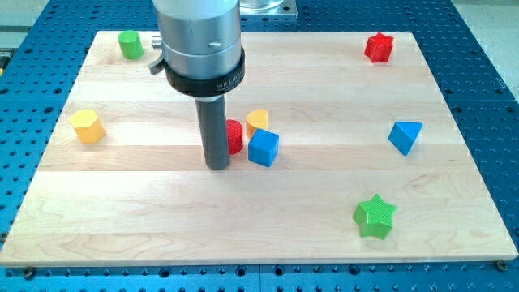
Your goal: Slide the green star to the right of the cube
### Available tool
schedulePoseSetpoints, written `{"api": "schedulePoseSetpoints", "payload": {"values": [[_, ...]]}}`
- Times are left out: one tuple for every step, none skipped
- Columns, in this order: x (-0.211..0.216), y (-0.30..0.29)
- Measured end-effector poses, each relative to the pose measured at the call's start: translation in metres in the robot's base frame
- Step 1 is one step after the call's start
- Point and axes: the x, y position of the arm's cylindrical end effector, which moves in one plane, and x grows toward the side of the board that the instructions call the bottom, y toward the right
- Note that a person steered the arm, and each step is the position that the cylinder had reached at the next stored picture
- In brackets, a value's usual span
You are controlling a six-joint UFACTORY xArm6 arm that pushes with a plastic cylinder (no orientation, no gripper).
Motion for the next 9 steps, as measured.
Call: {"api": "schedulePoseSetpoints", "payload": {"values": [[0.080, 0.022], [0.122, 0.084], [0.121, 0.091], [0.121, 0.158], [0.121, 0.216], [0.093, 0.232], [0.035, 0.191], [0.060, 0.192], [0.103, 0.201]]}}
